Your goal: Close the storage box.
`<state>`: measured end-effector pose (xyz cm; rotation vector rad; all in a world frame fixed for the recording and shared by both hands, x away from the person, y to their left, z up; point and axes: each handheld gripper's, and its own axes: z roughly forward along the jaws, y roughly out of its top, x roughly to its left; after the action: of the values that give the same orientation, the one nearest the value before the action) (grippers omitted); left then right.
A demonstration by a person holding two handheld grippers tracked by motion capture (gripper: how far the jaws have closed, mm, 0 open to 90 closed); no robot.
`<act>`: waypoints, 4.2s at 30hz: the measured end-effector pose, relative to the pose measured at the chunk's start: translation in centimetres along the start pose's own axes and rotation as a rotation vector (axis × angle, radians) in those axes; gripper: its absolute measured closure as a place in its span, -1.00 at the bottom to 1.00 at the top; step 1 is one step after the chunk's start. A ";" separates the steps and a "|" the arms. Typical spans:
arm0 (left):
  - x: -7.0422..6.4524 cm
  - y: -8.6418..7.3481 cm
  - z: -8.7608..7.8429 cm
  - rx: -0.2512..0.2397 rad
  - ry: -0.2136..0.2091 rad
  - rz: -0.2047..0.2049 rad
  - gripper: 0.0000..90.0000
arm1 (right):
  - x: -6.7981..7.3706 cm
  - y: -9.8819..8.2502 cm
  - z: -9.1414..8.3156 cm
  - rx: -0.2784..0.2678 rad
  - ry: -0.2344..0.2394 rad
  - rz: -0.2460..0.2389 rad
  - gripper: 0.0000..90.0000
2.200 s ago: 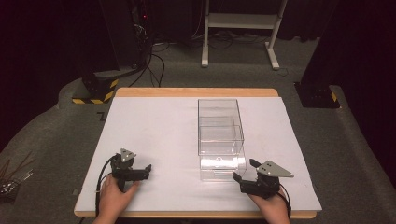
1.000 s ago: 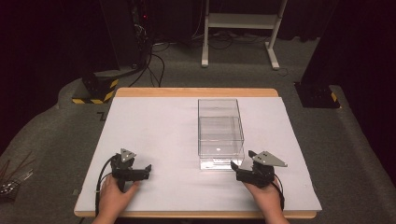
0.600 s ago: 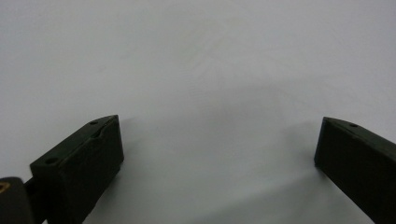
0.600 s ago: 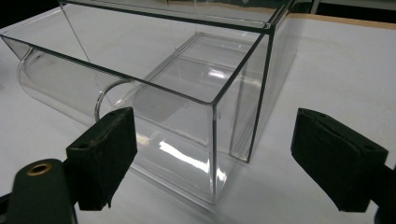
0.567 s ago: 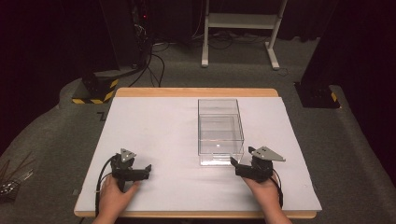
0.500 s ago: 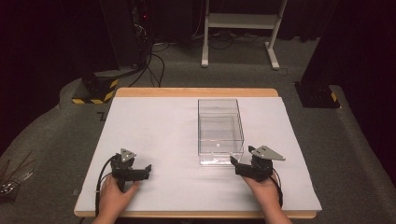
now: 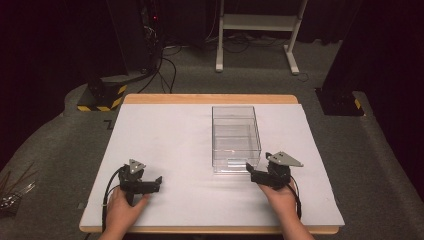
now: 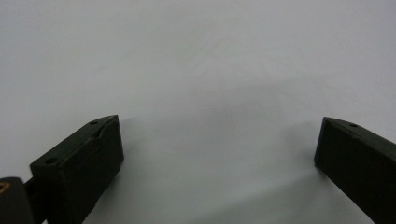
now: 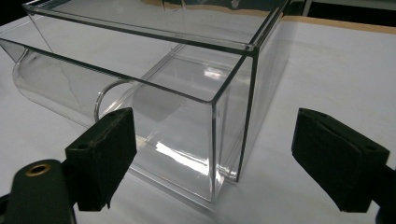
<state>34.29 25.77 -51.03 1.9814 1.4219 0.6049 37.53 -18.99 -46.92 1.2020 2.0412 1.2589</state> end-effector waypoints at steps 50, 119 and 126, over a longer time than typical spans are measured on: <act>0.0 0.0 0.0 0.001 0.000 0.002 -0.97 | -1.4 1.9 3.4 0.017 -0.061 0.040 -0.65; -0.1 0.0 0.0 -0.004 0.003 -0.003 -0.97 | -4.1 -5.2 -3.9 0.094 -0.143 -0.012 -0.56; -0.1 0.0 0.0 -0.004 0.003 -0.002 -0.97 | -4.4 -5.3 -4.1 0.075 -0.128 0.020 -0.56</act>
<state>34.25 25.73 -51.05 1.9763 1.4236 0.6097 34.48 -25.81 -49.88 1.3055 2.0035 1.0938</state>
